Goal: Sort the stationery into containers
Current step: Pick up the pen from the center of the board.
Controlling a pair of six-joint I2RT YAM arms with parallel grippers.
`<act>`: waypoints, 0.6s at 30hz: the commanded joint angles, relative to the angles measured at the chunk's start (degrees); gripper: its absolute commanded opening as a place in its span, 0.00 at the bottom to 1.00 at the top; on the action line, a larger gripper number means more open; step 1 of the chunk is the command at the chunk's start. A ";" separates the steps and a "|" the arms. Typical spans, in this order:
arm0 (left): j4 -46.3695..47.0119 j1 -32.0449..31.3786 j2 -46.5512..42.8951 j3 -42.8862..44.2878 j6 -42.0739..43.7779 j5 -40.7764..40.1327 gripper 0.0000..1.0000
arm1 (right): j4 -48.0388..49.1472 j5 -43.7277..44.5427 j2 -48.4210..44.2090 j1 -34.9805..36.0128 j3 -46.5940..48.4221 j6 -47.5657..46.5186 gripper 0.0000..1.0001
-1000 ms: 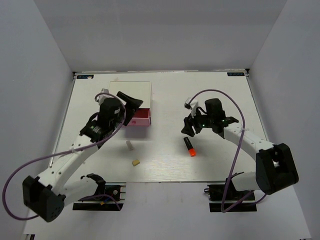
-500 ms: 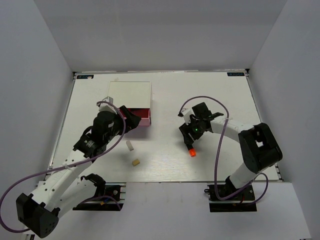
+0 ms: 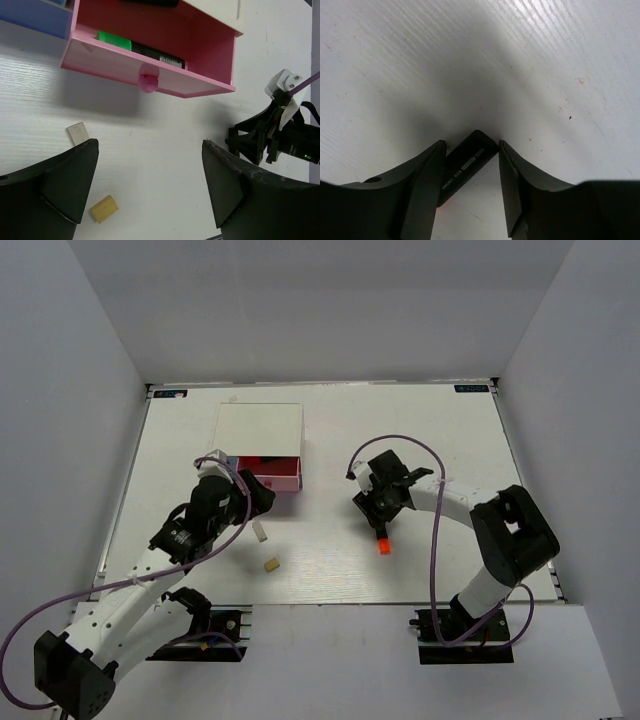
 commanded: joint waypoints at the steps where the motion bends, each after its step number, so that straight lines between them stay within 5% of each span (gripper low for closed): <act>1: 0.37 -0.17 -0.01 -1.70 1.18 -0.31 0.94 | -5.54 0.85 -1.25 1.11 -1.38 0.88 0.50; 11: 4.85 -0.17 2.27 -5.14 1.70 0.22 0.94 | -9.15 -3.80 -2.66 1.12 -0.42 0.18 0.26; 18: 5.38 -0.17 2.27 -5.67 1.71 0.22 0.94 | -7.75 -7.85 -3.89 1.20 2.74 -3.59 0.20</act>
